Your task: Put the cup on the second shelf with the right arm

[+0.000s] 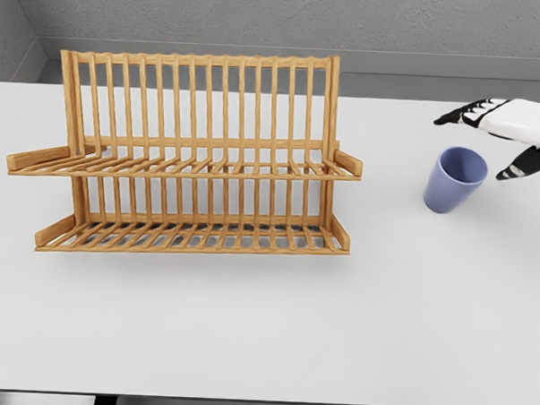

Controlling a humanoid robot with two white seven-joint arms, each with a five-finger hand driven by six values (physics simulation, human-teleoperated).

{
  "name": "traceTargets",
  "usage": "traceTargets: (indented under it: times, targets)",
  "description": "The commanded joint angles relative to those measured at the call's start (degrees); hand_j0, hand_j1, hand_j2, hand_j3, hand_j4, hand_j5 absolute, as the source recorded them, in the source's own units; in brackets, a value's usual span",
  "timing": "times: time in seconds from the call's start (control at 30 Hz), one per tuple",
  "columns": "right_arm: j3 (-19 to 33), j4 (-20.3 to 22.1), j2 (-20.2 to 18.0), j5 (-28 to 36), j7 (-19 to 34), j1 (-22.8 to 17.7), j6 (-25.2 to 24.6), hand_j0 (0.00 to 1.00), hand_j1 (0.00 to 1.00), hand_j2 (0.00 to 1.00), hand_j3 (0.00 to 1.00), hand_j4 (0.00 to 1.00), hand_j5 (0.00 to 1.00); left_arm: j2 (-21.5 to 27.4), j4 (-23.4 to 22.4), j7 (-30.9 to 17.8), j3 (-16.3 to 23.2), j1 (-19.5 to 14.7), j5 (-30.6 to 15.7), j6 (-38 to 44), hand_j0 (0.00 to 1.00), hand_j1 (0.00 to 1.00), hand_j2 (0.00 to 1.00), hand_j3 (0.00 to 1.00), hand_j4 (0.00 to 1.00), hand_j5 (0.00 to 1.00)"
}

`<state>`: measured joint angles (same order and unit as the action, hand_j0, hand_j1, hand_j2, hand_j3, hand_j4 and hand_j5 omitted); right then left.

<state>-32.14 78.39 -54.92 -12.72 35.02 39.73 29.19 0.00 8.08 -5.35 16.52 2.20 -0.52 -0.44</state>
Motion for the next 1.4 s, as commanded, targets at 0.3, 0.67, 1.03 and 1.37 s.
traceTargets:
  times: [0.3, 0.67, 1.03, 1.37]
  targets:
    - [-4.07, -2.71, 1.22, -1.43, -0.02, 0.18, -0.10, 1.00, 1.00, 1.00, 1.00, 1.00, 1.00, 0.00, 0.00, -0.01, 0.00, 0.00, -0.01, 0.00, 1.00, 1.00, 1.00, 1.00, 1.00, 1.00]
    - [-6.45, -7.11, 3.59, -2.05, -0.02, 2.81, -0.10, 1.00, 1.00, 1.00, 1.00, 1.00, 1.00, 0.00, 0.00, -0.01, 0.00, 0.00, -0.01, 0.00, 1.00, 1.00, 1.00, 1.00, 1.00, 1.00]
    - [-7.24, -7.81, 4.56, -1.96, -0.02, 3.17, -0.01, 1.00, 1.00, 1.00, 1.00, 1.00, 1.00, 0.00, 0.00, -0.01, 0.00, 0.00, -0.01, 0.00, 1.00, 1.00, 1.00, 1.00, 1.00, 1.00]
    - [-7.50, -7.72, 4.73, -1.96, -0.02, 3.17, -0.27, 0.64, 0.64, 0.64, 0.64, 0.64, 0.64, 0.00, 0.00, -0.01, 0.00, 0.00, -0.01, 0.00, 1.00, 1.00, 1.00, 1.00, 1.00, 1.00]
